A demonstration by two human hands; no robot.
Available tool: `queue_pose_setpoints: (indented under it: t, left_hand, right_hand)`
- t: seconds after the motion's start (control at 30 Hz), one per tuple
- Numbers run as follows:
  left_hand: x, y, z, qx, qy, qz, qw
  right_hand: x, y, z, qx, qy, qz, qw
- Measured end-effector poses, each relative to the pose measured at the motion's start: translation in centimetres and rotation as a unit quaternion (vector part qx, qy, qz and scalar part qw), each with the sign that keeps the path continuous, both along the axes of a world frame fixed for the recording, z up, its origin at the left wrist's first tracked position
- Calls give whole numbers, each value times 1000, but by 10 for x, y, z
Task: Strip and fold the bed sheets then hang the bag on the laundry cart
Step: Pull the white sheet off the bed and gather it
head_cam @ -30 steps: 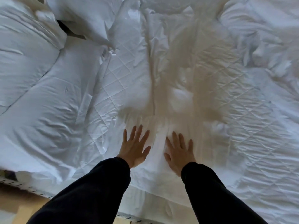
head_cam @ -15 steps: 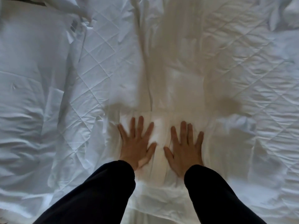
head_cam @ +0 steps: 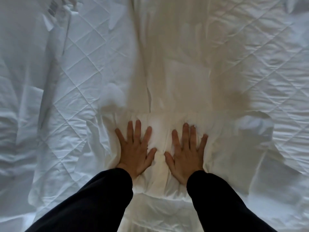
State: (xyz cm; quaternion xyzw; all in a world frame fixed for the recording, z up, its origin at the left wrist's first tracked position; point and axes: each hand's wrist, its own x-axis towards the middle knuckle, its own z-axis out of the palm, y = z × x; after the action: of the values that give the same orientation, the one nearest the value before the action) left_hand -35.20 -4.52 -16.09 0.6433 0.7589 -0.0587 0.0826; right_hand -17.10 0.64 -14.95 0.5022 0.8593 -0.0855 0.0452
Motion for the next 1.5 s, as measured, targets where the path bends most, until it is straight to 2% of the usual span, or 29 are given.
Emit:
queue_pose_setpoints:
  t: [0.17,0.3,0.5,0.63,0.73,0.87,1.0,1.17,1.5]
  left_hand:
    - [-2,-5,28,1,-10,-21,1000]
    - [-2,-16,46,-41,-30,-30,998]
    - [4,-86,76,-123,-61,-131,982]
    - [-8,-98,84,-145,-19,-176,973]
    - [-5,-91,91,-132,13,-155,979]
    - [8,-101,99,-99,1,-98,990]
    - [10,-117,115,-62,-10,-82,995]
    - [17,-176,130,-81,-43,-66,994]
    - [73,-289,165,-163,-47,-73,983]
  right_hand:
    - [3,-7,32,-18,-22,14,999]
    - [13,-30,47,-41,-19,64,997]
    - [46,-70,57,-57,-38,173,982]
    - [51,-61,62,-70,-72,106,989]
    - [37,-66,74,-45,-91,82,991]
    - [31,-83,94,-21,-74,60,995]
    - [30,-102,116,6,-63,46,997]
    - [38,-157,129,-41,-81,54,994]
    - [89,-261,157,-129,-145,87,977]
